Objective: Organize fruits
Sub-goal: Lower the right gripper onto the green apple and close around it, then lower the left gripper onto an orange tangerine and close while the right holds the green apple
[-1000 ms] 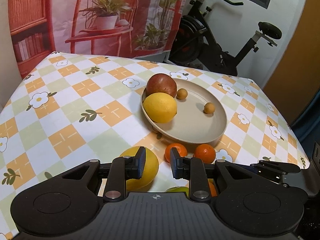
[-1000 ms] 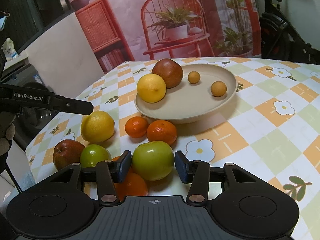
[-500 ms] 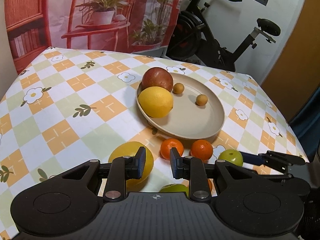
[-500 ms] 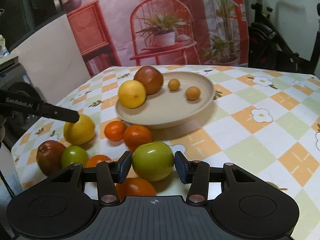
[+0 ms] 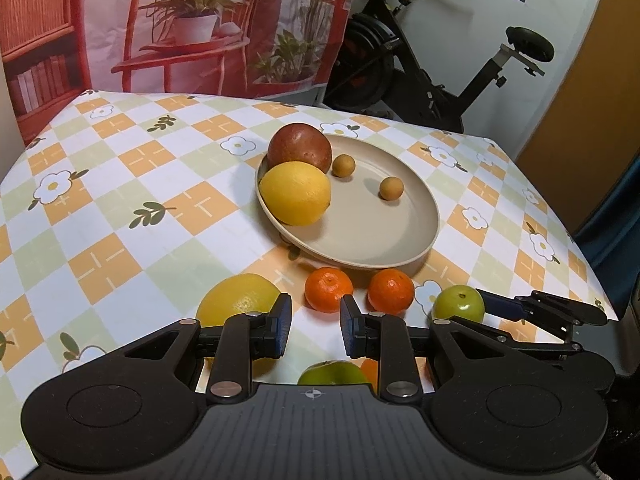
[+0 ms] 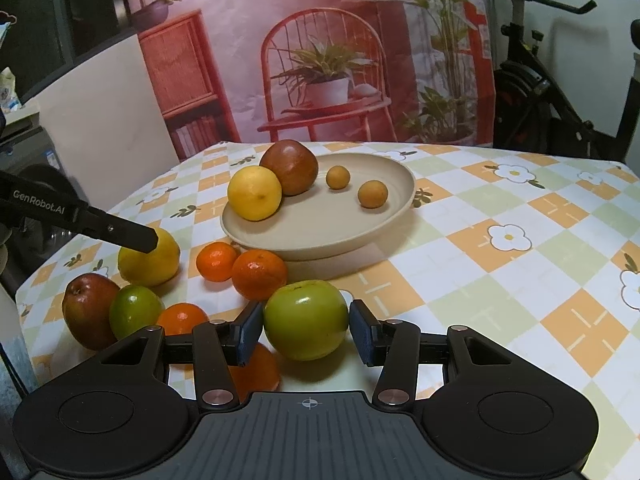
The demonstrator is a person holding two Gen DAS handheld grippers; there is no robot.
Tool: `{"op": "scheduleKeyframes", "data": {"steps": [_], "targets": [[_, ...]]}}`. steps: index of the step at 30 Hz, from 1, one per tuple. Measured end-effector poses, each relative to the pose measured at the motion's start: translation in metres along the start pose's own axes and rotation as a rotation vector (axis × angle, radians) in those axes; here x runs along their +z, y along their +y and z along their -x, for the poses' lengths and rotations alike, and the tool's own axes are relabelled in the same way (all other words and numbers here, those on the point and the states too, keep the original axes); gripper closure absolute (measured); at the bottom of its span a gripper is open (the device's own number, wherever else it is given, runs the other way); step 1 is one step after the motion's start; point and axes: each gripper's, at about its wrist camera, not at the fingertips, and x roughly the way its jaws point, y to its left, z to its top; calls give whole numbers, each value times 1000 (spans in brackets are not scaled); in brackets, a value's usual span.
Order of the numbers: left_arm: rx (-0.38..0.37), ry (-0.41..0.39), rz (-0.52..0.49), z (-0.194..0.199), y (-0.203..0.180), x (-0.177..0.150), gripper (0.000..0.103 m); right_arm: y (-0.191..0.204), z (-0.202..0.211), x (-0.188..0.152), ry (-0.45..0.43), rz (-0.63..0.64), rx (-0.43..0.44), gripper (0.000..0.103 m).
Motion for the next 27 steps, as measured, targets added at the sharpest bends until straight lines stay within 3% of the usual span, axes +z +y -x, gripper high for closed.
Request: {"op": "scheduleKeyframes", "data": {"steps": [15,27], "targets": [[-2,15,3,-5,-2,-1,75,-7,4,-5,-17,-16,28,59],[17,24,-89,-27,-16,12,74,-6,4,-5,-15,-17,31,59]]}}
